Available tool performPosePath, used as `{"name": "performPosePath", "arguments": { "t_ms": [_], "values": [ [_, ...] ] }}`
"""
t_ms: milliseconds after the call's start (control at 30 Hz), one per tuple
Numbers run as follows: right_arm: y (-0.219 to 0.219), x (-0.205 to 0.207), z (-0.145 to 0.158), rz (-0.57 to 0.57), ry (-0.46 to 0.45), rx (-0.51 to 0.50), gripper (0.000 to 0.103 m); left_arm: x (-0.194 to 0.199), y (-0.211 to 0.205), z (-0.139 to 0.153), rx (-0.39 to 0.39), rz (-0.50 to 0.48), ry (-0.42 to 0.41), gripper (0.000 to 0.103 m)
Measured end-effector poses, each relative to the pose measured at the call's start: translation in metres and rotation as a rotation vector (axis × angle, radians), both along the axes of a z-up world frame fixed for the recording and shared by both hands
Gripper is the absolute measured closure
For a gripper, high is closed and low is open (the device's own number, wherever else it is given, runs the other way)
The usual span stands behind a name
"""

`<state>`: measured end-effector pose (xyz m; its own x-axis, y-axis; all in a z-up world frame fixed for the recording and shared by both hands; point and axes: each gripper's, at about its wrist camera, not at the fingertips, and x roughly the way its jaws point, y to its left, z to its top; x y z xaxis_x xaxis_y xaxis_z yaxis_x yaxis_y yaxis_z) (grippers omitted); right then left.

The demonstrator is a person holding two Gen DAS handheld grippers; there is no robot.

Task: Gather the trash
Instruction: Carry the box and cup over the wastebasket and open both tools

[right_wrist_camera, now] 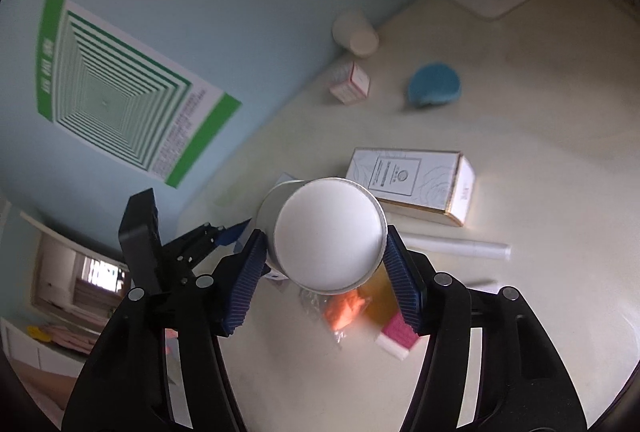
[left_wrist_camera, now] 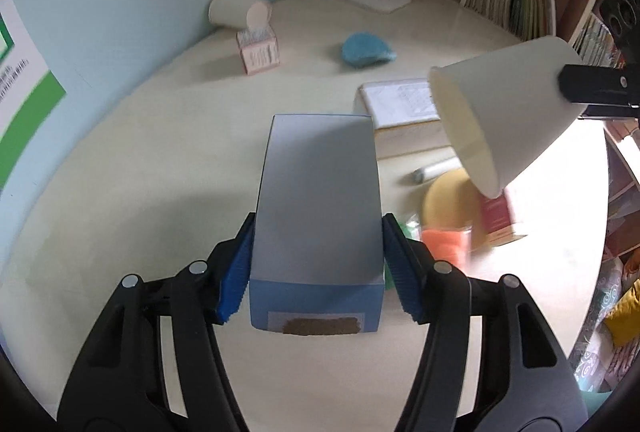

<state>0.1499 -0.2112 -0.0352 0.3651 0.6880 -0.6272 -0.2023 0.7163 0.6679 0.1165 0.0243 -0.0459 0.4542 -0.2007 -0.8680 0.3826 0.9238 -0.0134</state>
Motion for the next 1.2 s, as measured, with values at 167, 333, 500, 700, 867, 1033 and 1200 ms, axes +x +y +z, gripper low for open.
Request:
{"name": "performPosePath", "arguments": {
  "t_ms": [167,333,500,700,867,1033,1200],
  "values": [
    [-0.054,-0.053,0.025,-0.093,-0.057,-0.004,0.043,-0.023,-0.038,0.034,0.001,-0.072,-0.046,0.045],
    [-0.125,-0.135,0.036,-0.252,-0.088,-0.038,0.043,-0.056,-0.109,0.053,-0.021,-0.218,-0.065,0.045],
    [-0.195,-0.237,0.032,-0.470,-0.065,-0.058,0.043,-0.103,-0.199,0.048,-0.022,-0.430,-0.054,0.045],
    [-0.254,-0.360,0.006,-0.723,0.030,-0.074,0.043,-0.171,-0.293,0.028,-0.035,-0.674,0.020,0.045],
    [-0.280,-0.441,-0.027,-0.879,0.125,-0.067,0.043,-0.226,-0.356,0.002,-0.013,-0.830,0.094,0.045],
    [-0.296,-0.496,-0.066,-1.006,0.228,-0.047,0.043,-0.269,-0.402,-0.034,0.040,-0.911,0.200,0.045],
    [-0.309,-0.524,-0.108,-1.075,0.329,-0.025,0.043,-0.299,-0.431,-0.073,0.118,-0.958,0.271,0.044]
  ]
}}
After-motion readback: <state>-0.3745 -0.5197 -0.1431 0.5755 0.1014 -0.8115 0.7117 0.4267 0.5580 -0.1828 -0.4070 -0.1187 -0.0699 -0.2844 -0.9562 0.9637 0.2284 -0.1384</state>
